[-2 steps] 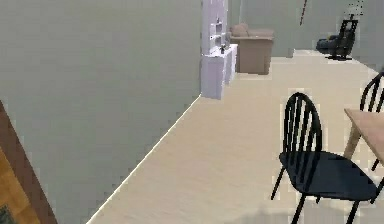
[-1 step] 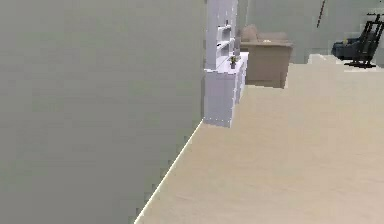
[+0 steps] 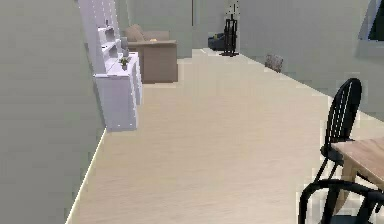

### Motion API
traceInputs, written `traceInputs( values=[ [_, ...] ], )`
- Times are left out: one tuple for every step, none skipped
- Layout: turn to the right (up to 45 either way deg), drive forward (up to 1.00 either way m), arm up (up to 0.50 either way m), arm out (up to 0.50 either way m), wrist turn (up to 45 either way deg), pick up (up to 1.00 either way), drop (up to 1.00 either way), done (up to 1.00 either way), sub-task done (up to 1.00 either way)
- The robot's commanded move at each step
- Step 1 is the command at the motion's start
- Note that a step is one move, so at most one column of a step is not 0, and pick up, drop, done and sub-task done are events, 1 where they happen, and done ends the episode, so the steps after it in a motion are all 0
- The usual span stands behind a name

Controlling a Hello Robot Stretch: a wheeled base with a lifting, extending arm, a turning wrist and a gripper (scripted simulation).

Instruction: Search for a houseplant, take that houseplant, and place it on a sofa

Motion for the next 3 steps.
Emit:
traceInputs(
  values=[
    [0.0,0.05,0.00,0.00,0.0,0.00,0.00,0.00,0.00],
    [-6.0,0.00,0.00,0.00,0.0,0.00,0.00,0.00,0.00],
    [0.0,0.70,0.00,0.00,0.0,0.00,0.00,0.00,0.00]
  ],
)
